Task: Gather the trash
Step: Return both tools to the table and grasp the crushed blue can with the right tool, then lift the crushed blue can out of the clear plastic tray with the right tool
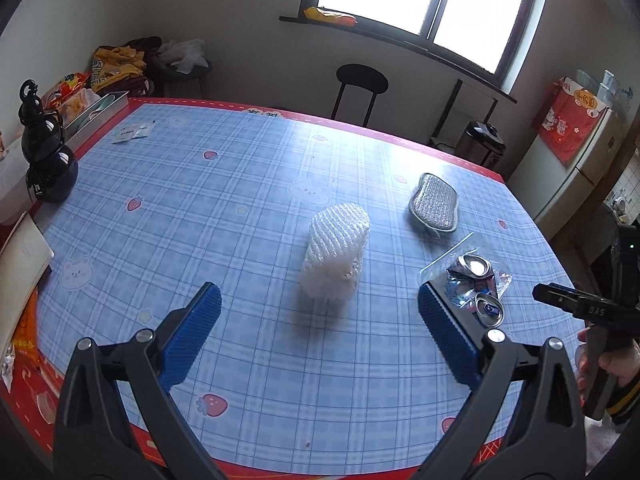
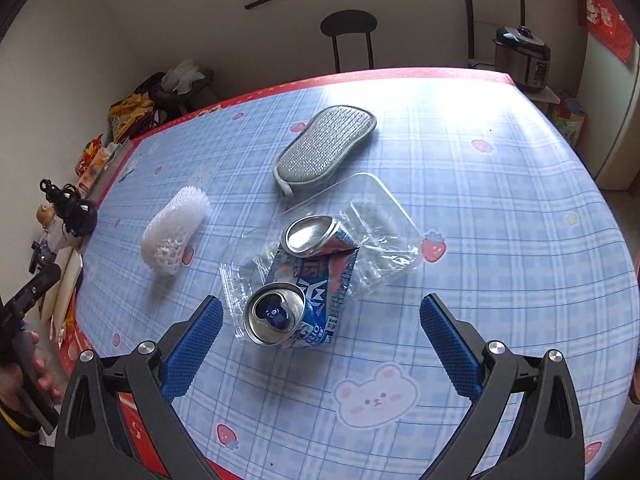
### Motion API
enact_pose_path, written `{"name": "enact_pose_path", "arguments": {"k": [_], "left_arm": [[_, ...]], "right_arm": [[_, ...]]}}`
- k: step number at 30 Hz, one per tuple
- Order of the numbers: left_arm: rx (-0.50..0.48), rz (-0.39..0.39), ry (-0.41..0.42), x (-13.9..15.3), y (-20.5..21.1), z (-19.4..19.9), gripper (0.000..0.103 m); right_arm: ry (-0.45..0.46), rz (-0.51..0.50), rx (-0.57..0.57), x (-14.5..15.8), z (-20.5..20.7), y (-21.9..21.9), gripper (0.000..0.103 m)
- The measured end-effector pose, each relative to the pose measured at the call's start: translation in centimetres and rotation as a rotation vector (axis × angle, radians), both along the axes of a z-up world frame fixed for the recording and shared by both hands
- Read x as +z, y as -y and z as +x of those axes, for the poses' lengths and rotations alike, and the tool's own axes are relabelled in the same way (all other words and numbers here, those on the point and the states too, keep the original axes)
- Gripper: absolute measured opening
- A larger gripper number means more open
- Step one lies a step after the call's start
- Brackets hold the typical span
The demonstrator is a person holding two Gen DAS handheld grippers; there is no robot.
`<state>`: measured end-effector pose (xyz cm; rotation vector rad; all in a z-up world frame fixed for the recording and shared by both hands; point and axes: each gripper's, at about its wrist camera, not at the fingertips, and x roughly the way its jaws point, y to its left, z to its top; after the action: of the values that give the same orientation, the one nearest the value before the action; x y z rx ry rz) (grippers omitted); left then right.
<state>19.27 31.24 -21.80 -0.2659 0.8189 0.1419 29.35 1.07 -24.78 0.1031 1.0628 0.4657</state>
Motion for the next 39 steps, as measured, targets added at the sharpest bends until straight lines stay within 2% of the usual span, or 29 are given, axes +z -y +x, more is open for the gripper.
{"name": "enact_pose_path", "arguments": {"k": [7,9,14,23,29,30,32,39], "left_arm": [[-0.052,-0.014,-0.036,-1.5,-1.6,1.0,0.097],[-0.061,-0.015,-0.045,-1.8,-1.8,1.3,0.097],[-0.094,-0.019,-0.050,-1.9,-1.8,2.1,0.097],[-0.144,-0.024,-0.048,-1.7,-1.0,2.7,0.097],[-0.133,-0.031,-0.044,-1.7,-1.1,2.4,0.097],[-0.132,-0.033,-0.043,-1.7,-1.1,2.4,0.097],[-0.131,-0.036,-0.042,-1.6,-1.1,2.3,0.097],[-0.132,-0.048,-0.039,-1.6,-0.7,2.2,0.097]], "right_arm": [[-0.098,0.035,-0.081,-4.1,1.0,-1.1,0.090],[-0.108,0.058,-0.111,-4.7,1.1,-0.8,0.083],[-0.151,0.128,-0.129,-5.9,1.5,-0.7,0.069],[-0.216,0.244,-0.155,-6.9,1.3,-0.8,0.053],[-0.166,0.266,-0.140,-4.9,0.5,-0.6,0.051],[-0.150,0.261,-0.138,-4.3,0.4,-0.6,0.042],[-0.127,0.264,-0.127,-3.3,0.2,-0.7,0.038],[-0.024,0.148,-0.040,-0.8,-1.0,-2.0,0.034]]}}
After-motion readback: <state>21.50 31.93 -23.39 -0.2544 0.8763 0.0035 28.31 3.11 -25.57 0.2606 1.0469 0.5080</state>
